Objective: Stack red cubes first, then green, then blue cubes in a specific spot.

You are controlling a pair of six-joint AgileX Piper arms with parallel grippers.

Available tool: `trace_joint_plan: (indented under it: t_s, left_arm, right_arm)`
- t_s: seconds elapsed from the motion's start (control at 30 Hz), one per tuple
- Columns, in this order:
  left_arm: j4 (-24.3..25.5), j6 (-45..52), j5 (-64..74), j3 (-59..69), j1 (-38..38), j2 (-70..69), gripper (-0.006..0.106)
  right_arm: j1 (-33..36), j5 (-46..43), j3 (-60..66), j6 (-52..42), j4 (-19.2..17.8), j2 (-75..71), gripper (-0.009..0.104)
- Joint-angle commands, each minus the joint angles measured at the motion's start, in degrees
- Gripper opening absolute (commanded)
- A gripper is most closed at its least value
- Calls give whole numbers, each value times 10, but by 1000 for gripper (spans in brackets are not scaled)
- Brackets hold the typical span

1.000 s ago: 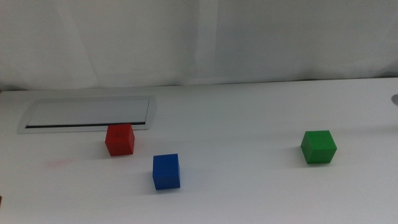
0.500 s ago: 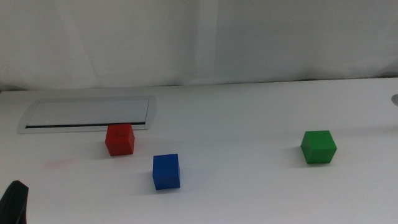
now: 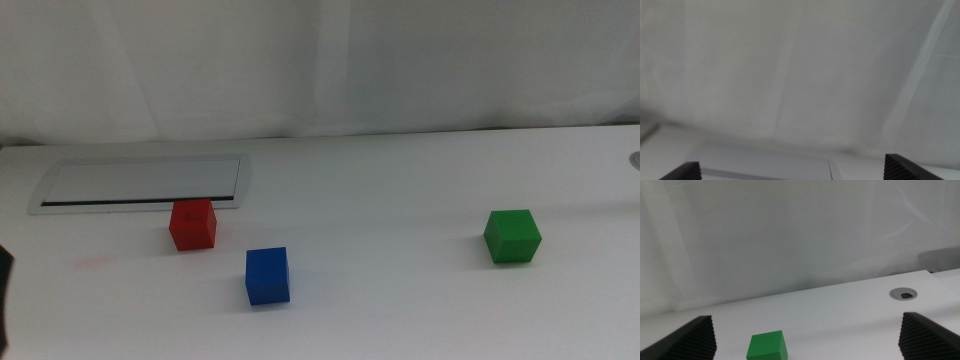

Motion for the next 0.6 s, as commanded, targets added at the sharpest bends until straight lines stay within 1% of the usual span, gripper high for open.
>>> trace_joint_plan:
  t_s: [0.0, 0.13, 0.23, 0.33, 0.43, 0.57]
  left_arm:
    - [-8, 36, 16, -51, 1, 30, 91]
    - [-9, 70, 20, -119, 1, 94, 90]
    - [-33, 69, 60, -169, 1, 149, 86]
    - [-50, 70, 112, -224, -4, 208, 84]
    - [-53, 70, 146, -274, -4, 271, 84]
    - [-53, 70, 154, -331, -12, 351, 84]
  right_arm:
    - [1, -7, 24, -3, 1, -2, 103]
    - [1, -7, 24, -3, 1, -2, 103]
    - [1, -7, 24, -3, 1, -2, 103]
    - [1, -7, 24, -3, 1, -2, 103]
    - [1, -8, 24, -3, 1, -2, 103]
    - [1, -8, 24, -3, 1, -2, 103]
